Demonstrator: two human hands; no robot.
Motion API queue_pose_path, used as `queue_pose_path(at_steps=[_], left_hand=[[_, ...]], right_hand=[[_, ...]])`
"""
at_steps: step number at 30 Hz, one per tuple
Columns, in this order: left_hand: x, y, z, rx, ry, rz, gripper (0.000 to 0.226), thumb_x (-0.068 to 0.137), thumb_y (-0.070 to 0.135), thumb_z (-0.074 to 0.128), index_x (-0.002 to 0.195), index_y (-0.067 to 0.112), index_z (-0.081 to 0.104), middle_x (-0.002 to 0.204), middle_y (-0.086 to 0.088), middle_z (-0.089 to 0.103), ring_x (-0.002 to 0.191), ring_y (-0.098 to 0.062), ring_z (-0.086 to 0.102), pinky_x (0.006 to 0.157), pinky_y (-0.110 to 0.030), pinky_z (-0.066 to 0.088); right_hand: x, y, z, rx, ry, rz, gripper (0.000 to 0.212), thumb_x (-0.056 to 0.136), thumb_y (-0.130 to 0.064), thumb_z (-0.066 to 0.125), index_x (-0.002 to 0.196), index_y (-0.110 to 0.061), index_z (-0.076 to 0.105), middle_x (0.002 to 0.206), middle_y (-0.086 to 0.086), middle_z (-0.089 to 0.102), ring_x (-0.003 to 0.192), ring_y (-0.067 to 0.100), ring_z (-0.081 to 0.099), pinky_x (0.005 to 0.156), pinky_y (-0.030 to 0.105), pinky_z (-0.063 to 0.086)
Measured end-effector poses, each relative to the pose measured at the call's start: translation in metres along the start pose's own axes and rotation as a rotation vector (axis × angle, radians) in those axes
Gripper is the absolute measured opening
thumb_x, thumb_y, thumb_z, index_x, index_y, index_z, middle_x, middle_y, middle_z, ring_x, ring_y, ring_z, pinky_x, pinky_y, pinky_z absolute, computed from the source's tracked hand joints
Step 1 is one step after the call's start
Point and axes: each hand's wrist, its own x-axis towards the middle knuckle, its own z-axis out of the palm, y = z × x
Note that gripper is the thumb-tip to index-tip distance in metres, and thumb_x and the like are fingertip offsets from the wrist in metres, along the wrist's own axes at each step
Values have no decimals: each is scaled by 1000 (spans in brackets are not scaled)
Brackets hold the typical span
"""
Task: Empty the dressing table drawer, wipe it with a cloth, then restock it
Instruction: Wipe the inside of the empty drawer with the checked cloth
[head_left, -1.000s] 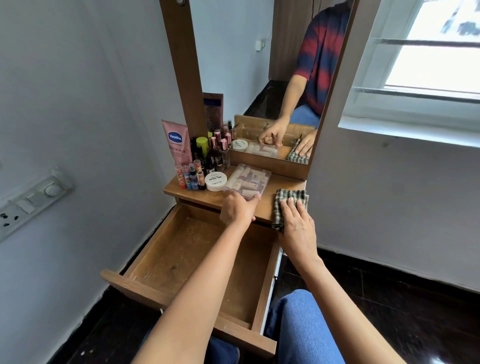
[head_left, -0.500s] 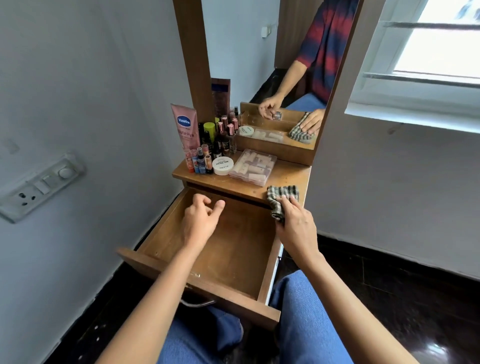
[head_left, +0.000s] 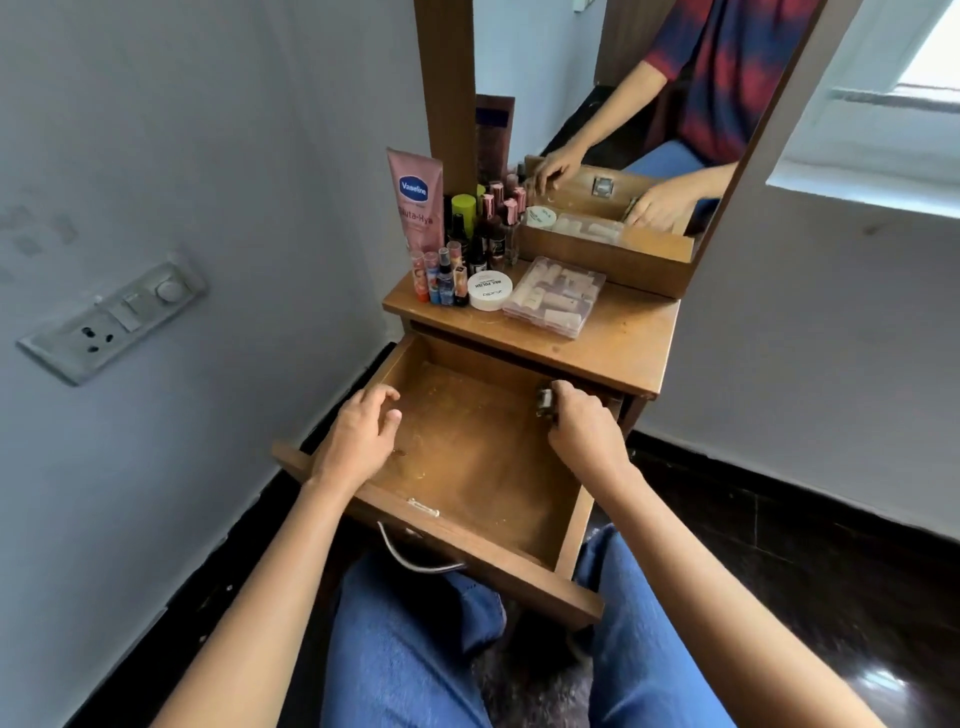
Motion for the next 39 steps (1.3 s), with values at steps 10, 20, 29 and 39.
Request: queue_pose_path(at_steps=[10,20,29,39], left_hand=[[15,-18,-16,-44,75,-7,20,96,5,49,109,10,64,109,-2,65,91,-8,55,81,-19,41],[6,-21,-7,25,202,17,12,91,11,57,101,10,65,96,-3,67,78,-10,56,68,-18,41],[8,-20,-3,53,217,35,11,88,12,62,97,6,66,92,-6,68,80,-14,59,70,-20,41],[4,-26,0,22,188,44,7,88,20,60,92,16,64,85,3,65,70,-11,61,61,-28,55]], right_hand=[[-2,-14,61,-124,-588,232,109,89,-58,52,147,3,-17,152,30,-22,143,45,-13,116,53,2],[14,-10,73,-78,-440,386,75,100,-26,36,147,3,-14,155,26,-19,146,39,-7,118,43,8],[5,-40,89,-34,-478,240,75,100,-32,28,145,1,-22,151,22,-32,141,36,-28,113,46,-17],[4,-18,74,121,-383,475,91,94,-27,49,147,2,-18,154,23,-24,145,38,-16,118,45,3]])
